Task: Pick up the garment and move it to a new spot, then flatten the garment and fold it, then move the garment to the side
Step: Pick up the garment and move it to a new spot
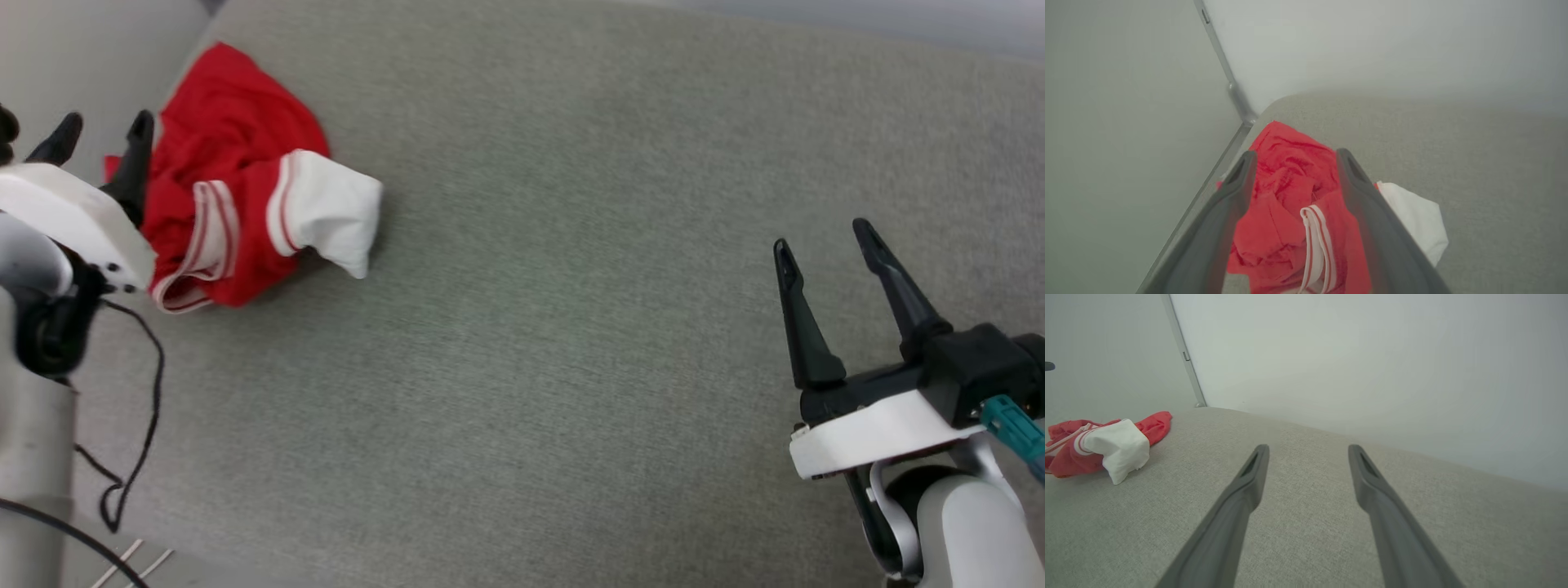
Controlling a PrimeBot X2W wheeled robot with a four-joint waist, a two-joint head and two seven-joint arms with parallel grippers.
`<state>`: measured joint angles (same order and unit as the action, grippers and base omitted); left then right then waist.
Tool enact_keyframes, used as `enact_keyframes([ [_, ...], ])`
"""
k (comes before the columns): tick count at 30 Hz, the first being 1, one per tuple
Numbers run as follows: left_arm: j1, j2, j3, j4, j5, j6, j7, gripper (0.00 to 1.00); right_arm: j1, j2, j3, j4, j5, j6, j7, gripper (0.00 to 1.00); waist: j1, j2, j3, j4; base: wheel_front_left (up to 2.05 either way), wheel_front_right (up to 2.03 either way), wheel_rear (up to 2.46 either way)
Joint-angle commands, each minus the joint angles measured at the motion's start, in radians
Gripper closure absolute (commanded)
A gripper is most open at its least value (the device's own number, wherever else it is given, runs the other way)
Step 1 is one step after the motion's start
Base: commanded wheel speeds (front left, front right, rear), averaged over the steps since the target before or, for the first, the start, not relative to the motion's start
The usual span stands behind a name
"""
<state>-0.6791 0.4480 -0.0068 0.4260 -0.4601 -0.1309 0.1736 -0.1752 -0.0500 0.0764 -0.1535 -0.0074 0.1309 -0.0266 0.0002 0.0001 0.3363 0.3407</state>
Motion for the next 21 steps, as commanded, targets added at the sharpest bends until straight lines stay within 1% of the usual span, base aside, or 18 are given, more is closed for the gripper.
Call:
enact_keyframes([
  [1,-0.026,0.033,-0.016,0.031,-0.021,0.001,0.058,0.00,-0.025,-0.001,-0.001,0.003,0.001,0.000,-0.012,0.00,-0.0002,-0.0001,0.069,-0.063,0.00,0.00,0.00],
  [4,-0.053,0.092,-0.043,0.097,-0.061,0.001,0.150,0.00,-0.048,-0.001,0.007,0.013,0.005,0.000,-0.020,0.00,-0.0002,-0.0001,0.102,-0.088,0.00,0.00,0.00],
  [5,-0.053,0.092,-0.043,0.097,-0.061,0.001,0.150,0.00,-0.048,-0.001,0.007,0.013,0.005,0.000,-0.020,0.00,-0.0002,-0.0001,0.102,-0.088,0.00,0.00,0.00],
  [10,-0.077,0.131,-0.080,0.212,-0.138,0.000,0.282,0.00,-0.086,-0.001,0.020,0.028,0.007,0.000,-0.034,0.00,-0.0002,-0.0001,0.150,-0.115,0.00,0.00,0.00],
  [15,-0.082,0.144,-0.116,0.311,-0.218,0.000,0.400,0.00,-0.115,-0.001,0.028,0.042,0.004,0.000,-0.044,0.00,-0.0002,-0.0001,0.180,-0.133,0.00,0.00,0.00],
  [19,-0.069,0.131,-0.127,0.387,-0.264,0.000,0.448,0.00,-0.130,-0.001,0.036,0.054,0.009,0.000,-0.048,0.00,-0.0002,-0.0001,0.189,-0.147,0.00,0.00,0.00],
  [21,-0.064,0.126,-0.135,0.413,-0.278,0.000,0.450,0.00,-0.133,-0.001,0.034,0.059,0.011,0.000,-0.051,0.00,-0.0002,-0.0001,0.190,-0.153,0.00,0.00,0.00],
])
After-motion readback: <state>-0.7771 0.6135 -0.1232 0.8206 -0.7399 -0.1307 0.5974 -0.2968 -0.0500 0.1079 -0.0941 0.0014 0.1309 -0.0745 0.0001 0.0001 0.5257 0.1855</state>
